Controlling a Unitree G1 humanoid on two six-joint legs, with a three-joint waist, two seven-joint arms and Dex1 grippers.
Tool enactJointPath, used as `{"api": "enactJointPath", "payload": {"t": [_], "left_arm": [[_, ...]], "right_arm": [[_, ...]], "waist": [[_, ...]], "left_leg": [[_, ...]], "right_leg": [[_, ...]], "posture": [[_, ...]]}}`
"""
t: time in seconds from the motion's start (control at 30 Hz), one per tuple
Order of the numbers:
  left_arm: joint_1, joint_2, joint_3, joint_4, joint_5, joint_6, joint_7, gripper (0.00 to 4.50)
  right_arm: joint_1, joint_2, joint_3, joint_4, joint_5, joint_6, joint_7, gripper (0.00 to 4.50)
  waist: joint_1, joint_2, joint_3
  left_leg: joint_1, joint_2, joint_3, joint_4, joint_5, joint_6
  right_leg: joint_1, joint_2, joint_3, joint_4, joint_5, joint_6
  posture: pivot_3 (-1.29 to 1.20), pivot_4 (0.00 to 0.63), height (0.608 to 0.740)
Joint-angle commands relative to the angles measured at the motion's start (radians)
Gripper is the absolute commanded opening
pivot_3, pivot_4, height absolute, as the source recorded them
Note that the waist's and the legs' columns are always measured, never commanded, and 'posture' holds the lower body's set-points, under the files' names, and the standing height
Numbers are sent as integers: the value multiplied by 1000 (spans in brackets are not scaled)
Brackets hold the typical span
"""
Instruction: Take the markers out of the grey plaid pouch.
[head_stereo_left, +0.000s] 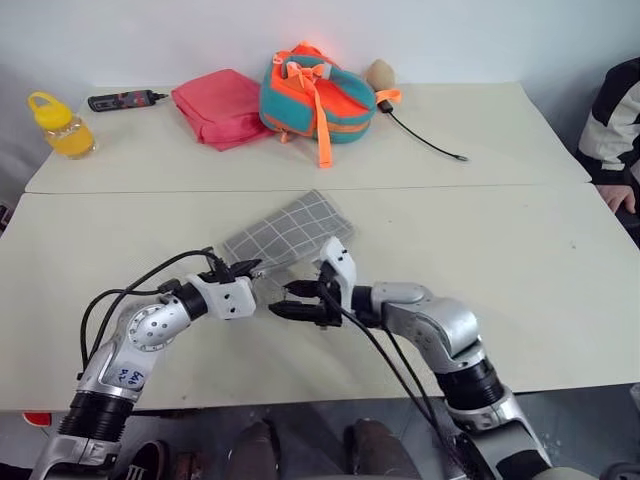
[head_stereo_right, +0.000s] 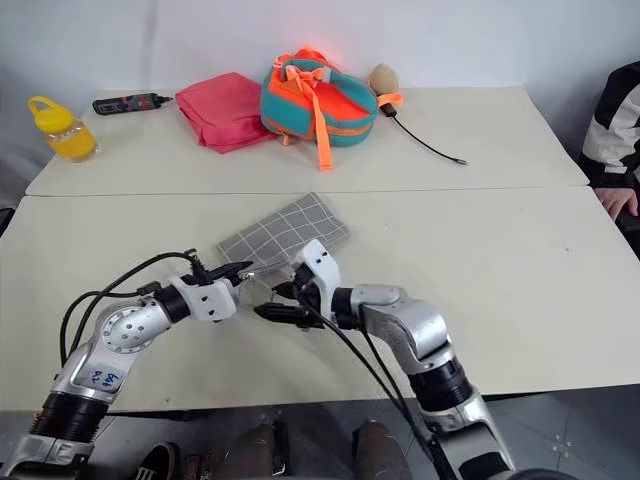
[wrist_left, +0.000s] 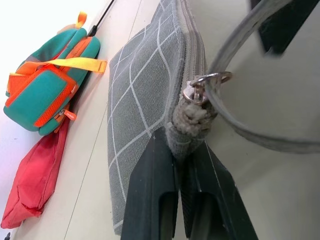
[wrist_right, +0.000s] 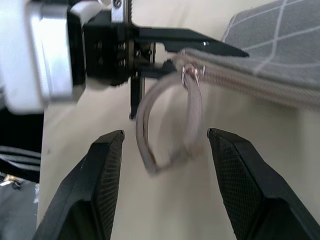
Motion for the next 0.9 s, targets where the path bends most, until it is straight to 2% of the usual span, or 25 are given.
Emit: {"api": "enactJointPath", "payload": {"t": [0.03, 0.07, 0.17, 0.37, 0.4, 0.63, 0.9], "left_arm": [[27, -11, -42, -13, 17, 11, -10, 0], [27, -11, -42, -15, 16, 13, -10, 0], [25, -13, -44, -21, 18, 18, -10, 0], [26, -19, -46, -32, 18, 23, -9, 0], [28, -18, -44, -34, 16, 23, -9, 0], [68, 11, -5, -67, -19, 23, -25, 0], [120, 58, 96, -80, -185, 17, -78, 0]], "right_arm": [[-13, 9, -20, -1, 28, 9, -6, 2775], [-16, 2, -11, 7, 16, -5, -3, 2775], [-26, 14, -24, 33, 20, -11, -13, 2184], [-30, 2, -8, 71, -12, -62, -11, 164], [-29, 1, -11, 74, -13, -68, -13, 17], [-51, -68, -55, 128, -89, -175, -36, 17], [-102, -245, -122, 243, -156, -296, 6, 17]], "waist": [[1, 0, 0], [1, 0, 0], [1, 0, 0], [0, 0, 0], [-1, 0, 0], [-4, 0, 0], [-12, 0, 0]], "left_leg": [[0, 0, 0, 0, 0, 0], [0, 0, 0, 0, -1, 0], [-1, 0, 1, 0, -1, 0], [-1, 0, 1, 0, -1, 0], [-1, 0, 1, 0, -1, 0], [-1, 0, 2, -1, -2, 0], [-1, 3, 6, -4, -4, -2]], "right_leg": [[0, 0, 0, 0, 0, 0], [0, 0, 0, -1, 0, 1], [0, 0, 0, -3, 0, 1], [0, 0, 0, -3, 0, 1], [0, 0, 0, -4, 0, 1], [0, 0, 1, -5, 0, 1], [-4, 2, 4, -6, 1, 1]], "posture": [[0, 150, 740], [0, 150, 740], [0, 150, 740], [0, 150, 740], [0, 150, 740], [0, 150, 740], [0, 150, 740]]}}
